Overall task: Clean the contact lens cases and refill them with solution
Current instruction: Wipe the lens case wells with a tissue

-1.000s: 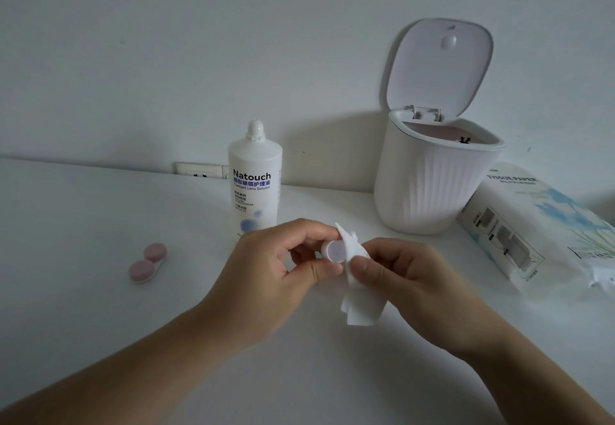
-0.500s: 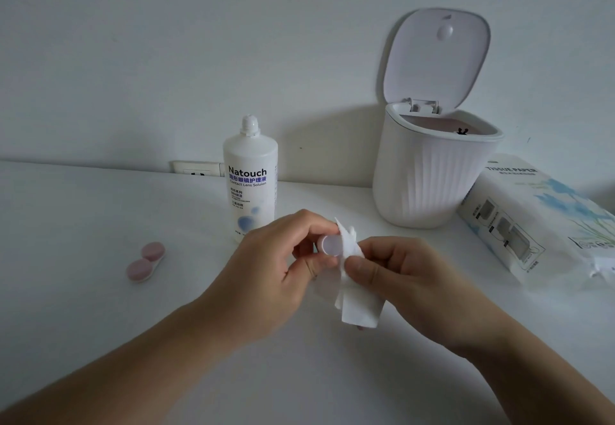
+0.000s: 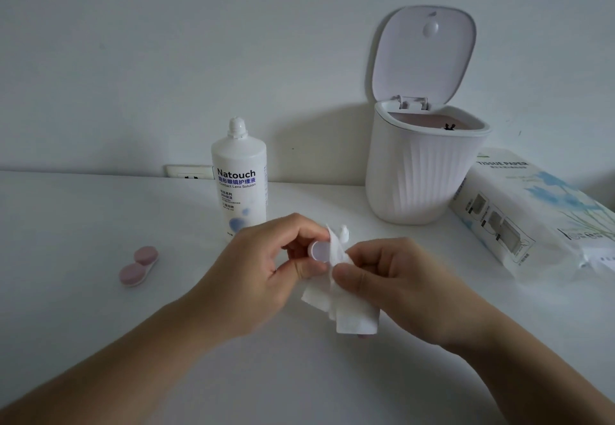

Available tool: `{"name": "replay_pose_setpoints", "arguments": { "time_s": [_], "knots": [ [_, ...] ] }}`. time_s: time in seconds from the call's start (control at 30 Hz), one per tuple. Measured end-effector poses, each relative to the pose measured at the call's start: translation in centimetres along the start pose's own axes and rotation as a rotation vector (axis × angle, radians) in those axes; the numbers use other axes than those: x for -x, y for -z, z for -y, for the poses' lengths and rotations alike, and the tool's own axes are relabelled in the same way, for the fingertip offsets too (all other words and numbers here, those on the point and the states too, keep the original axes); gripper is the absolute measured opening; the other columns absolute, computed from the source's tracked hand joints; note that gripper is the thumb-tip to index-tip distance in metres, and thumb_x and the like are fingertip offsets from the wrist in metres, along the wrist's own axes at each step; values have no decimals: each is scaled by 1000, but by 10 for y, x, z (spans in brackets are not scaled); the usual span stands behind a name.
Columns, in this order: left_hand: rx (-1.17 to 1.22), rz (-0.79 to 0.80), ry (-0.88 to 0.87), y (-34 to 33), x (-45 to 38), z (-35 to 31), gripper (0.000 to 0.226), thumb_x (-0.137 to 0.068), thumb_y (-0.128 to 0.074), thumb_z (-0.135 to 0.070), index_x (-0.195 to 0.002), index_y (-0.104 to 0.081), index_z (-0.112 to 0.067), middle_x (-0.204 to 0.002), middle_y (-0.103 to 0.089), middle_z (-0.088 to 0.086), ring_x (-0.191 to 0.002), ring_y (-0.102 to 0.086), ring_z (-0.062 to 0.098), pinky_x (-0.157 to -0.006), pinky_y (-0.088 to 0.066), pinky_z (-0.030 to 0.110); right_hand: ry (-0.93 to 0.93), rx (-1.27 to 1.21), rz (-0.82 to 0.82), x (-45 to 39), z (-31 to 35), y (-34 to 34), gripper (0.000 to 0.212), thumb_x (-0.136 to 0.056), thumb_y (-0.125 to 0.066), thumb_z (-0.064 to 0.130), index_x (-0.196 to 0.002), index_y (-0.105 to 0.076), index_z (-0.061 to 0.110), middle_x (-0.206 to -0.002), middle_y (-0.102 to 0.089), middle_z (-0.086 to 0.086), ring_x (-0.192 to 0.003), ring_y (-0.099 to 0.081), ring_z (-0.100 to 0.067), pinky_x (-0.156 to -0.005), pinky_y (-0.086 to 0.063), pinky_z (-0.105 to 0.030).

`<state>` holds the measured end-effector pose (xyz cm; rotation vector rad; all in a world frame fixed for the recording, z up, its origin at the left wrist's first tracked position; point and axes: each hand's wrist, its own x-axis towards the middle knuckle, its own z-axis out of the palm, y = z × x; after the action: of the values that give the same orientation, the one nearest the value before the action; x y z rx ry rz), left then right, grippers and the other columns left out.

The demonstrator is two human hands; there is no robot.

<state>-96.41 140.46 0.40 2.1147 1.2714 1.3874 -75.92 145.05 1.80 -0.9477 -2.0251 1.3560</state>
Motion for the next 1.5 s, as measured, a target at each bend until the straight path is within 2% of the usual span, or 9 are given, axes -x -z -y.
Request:
{"name": "replay_pose_setpoints", "arguments": {
  "time_s": [0.33, 0.57, 0.7, 0.87, 1.0, 1.17, 1.27, 1.43, 1.5],
  "knots": [
    [-82, -316, -113, -21, 5, -9, 20, -79, -82, -18, -85, -68, -6, -73, -66, -13, -70, -63, 4, -69, -45, 9, 91, -239, -188, 0, 5, -4, 33, -93, -63, 44, -90, -77, 15, -80, -78, -11, -67, -74, -25, -61, -54, -27],
    [145, -311, 133, -9, 3, -9, 19, -80, -74, -37, -98, -71, -32, -79, -69, -13, -67, -63, 5, -61, -50, 20, 109, -240, -255, -3, 2, -1, 25, -80, -72, 37, -91, -81, 17, -80, -80, -4, -67, -73, -11, -60, -55, -20],
    [229, -319, 271, -3, -1, -9, 22, -80, -72, -28, -101, -74, -36, -82, -70, -15, -76, -63, 3, -57, -54, 21, 168, -201, -391, -6, -1, 1, 20, -77, -73, 40, -85, -81, 23, -74, -78, 0, -61, -68, -5, -58, -52, -16],
    [335, -205, 417, -1, -5, -11, 30, -85, -66, -26, -106, -74, -45, -83, -72, 1, -78, -61, 43, -56, -45, 26, 235, -201, -441, -5, -1, 6, 17, -85, -70, 39, -89, -81, 27, -76, -79, 0, -60, -72, -10, -60, -54, -15],
    [440, -92, 407, -5, -3, -13, 47, -96, -55, 4, -113, -74, -36, -77, -68, -1, -72, -74, 20, -53, -44, 6, 261, -153, -419, -5, 1, 2, 13, -84, -69, 40, -87, -82, 36, -78, -79, 7, -64, -69, -1, -58, -51, -13],
    [405, -92, 352, -4, -4, -16, 41, -89, -69, 1, -118, -67, -29, -91, -74, -6, -63, -69, 6, -50, -45, 10, 311, -91, -388, -3, 2, -1, 13, -87, -69, 36, -90, -81, 40, -81, -79, 13, -68, -68, 5, -60, -48, -9],
    [352, -122, 352, -1, -5, -11, 31, -84, -78, -10, -106, -72, -30, -90, -77, -3, -67, -66, 5, -51, -44, 10, 333, -68, -412, -2, 1, -1, 15, -87, -69, 37, -87, -79, 47, -76, -79, 8, -62, -69, -2, -58, -50, -12],
    [369, -27, 278, -3, -2, -12, 24, -82, -75, 7, -87, -77, -17, -71, -72, -2, -52, -60, -2, -50, -44, 5, 254, 33, -271, -3, -6, -2, 14, -91, -71, 40, -99, -81, 33, -87, -79, 10, -76, -72, -2, -64, -53, -19],
    [333, -9, 244, -2, -3, -10, 27, -83, -74, 7, -82, -77, -20, -71, -69, -8, -51, -57, -3, -51, -43, 5, 175, 62, -235, -5, -9, -1, 23, -86, -70, 50, -95, -80, 31, -86, -78, 2, -75, -72, -15, -66, -57, -35]
  ]
}}
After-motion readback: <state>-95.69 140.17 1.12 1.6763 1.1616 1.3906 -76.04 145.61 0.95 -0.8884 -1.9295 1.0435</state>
